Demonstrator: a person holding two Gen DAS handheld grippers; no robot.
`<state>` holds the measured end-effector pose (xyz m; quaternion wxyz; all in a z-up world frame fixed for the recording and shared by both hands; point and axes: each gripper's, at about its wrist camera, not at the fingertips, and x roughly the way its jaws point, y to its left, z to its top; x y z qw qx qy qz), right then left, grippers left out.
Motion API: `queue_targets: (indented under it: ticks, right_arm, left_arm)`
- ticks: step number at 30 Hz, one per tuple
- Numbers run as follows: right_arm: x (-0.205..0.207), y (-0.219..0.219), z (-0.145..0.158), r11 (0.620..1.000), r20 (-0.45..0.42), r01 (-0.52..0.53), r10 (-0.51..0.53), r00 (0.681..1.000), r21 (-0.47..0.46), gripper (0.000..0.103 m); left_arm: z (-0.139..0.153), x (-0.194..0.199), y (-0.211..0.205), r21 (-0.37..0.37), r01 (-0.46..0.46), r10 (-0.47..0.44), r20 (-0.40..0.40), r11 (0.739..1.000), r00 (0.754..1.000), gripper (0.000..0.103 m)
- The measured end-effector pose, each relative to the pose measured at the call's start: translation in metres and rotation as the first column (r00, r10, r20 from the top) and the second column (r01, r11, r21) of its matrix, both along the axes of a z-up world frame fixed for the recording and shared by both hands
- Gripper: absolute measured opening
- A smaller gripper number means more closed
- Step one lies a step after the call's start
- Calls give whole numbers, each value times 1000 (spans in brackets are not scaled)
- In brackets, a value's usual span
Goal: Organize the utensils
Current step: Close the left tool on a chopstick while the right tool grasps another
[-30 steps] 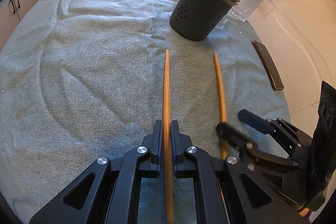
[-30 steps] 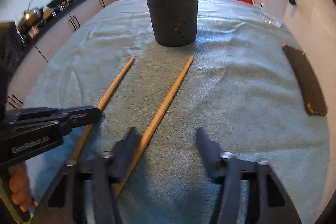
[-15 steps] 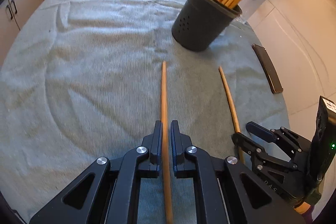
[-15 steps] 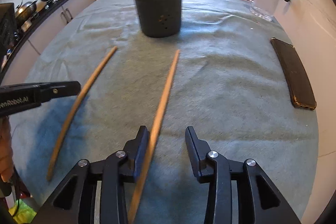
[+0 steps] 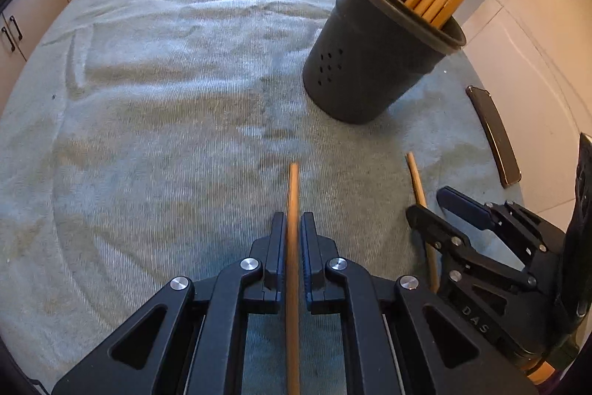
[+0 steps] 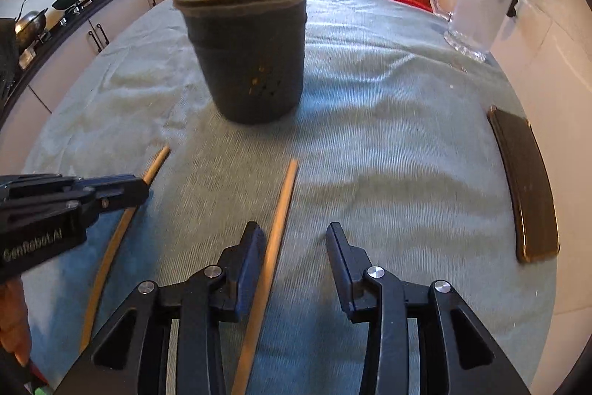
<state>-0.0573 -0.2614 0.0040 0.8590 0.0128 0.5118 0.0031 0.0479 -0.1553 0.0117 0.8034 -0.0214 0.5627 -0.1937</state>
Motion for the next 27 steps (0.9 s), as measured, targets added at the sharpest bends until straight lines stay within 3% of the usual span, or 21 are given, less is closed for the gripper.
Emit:
queue_targets:
  ticks: [7, 10, 12, 15, 17, 27]
  right_arm:
    - [7, 2, -3, 1000, 55, 15, -14, 998, -10, 36]
    - [3, 4, -3, 1000, 82, 28, -27, 996, -13, 28]
    - [2, 6, -3, 999, 90, 32, -31, 996, -11, 18]
    - [3, 8, -2, 1000, 85, 31, -30, 996, -6, 9]
    - [2, 7, -1, 999, 73, 34, -36, 997, 17, 7]
    - [-31, -11, 44, 991, 186, 58, -79, 979, 118, 6]
  left_arm:
    - [-2, 3, 4, -45, -6, 7, 16, 999, 1000, 7]
    - [0, -3, 6, -41, -1, 3, 38, 999, 999, 7]
    - [0, -5, 4, -25, 7, -6, 58, 1000, 998, 7]
    - [0, -8, -4, 8, 16, -17, 75, 1000, 997, 5]
    - [1, -8, 1, -8, 1, 0, 62, 1000, 998, 5]
    - [60, -44, 33, -87, -25, 42, 201, 996, 979, 5]
